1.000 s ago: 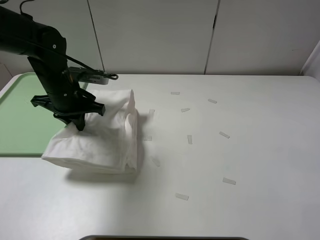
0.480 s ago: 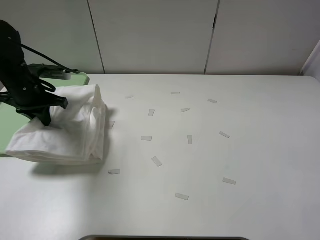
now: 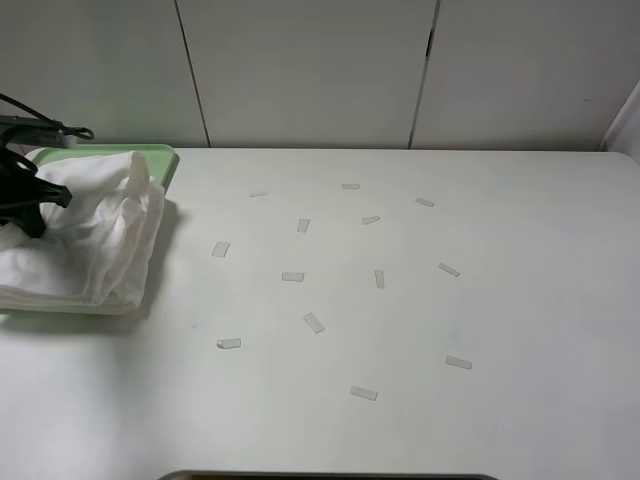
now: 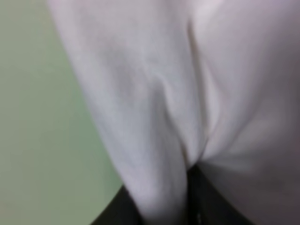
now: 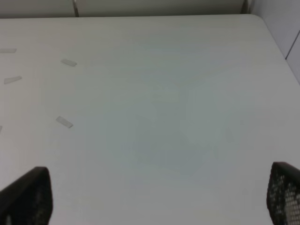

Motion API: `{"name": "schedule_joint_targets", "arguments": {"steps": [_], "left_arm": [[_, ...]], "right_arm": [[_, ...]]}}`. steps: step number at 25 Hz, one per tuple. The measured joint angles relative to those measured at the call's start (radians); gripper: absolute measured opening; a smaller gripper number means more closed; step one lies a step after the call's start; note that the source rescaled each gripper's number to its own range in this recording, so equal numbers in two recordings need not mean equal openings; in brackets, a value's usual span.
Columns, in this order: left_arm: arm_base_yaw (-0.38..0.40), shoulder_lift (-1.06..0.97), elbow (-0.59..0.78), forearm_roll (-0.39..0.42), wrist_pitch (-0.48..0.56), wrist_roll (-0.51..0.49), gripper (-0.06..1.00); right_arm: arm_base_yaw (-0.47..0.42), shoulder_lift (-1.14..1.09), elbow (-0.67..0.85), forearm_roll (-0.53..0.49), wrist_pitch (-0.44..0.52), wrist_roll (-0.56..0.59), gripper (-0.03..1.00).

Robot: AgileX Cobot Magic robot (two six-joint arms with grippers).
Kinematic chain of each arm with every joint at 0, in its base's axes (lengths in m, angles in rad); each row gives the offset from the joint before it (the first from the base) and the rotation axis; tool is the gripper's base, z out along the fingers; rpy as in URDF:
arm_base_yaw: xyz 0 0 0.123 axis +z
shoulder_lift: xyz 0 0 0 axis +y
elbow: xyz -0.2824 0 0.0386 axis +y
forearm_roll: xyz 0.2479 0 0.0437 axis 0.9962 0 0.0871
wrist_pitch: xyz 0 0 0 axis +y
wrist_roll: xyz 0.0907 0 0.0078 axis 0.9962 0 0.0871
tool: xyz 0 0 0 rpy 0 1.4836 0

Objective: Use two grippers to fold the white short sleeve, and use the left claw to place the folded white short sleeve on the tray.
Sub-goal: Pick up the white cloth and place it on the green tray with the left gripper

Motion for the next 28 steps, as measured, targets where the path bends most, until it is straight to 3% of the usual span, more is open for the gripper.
{"name": "schedule_joint_targets", "arguments": {"steps": [10, 22, 24, 25, 26, 27, 28], "left_arm": [[0.114, 0.103, -0.18, 0.009, -0.02, 0.206, 0.14], [0.149, 0.201, -0.267, 0.011, -0.021, 0.225, 0.15], [0.15, 0.201, -0.27, 0.011, -0.026, 0.225, 0.26], [0.15, 0.201, -0.27, 0.011, -0.026, 0.225, 0.26], [0.152, 0.201, -0.27, 0.012, -0.041, 0.225, 0.59], [0.152, 0.2, -0.272, 0.015, -0.044, 0.224, 0.75], [0.152, 0.198, -0.272, 0.02, -0.042, 0.224, 0.84]], "right_arm": [[0.0, 0.0, 0.0, 0.0, 0.0, 0.0, 1.0], [0.0, 0.0, 0.0, 0.0, 0.0, 0.0, 1.0], [0.0, 0.0, 0.0, 0.0, 0.0, 0.0, 1.0], [0.0, 0.0, 0.0, 0.0, 0.0, 0.0, 1.0], [0.0, 0.0, 0.0, 0.0, 0.0, 0.0, 1.0], [0.0, 0.0, 0.0, 0.0, 0.0, 0.0, 1.0], [0.0, 0.0, 0.0, 0.0, 0.0, 0.0, 1.0]]}}
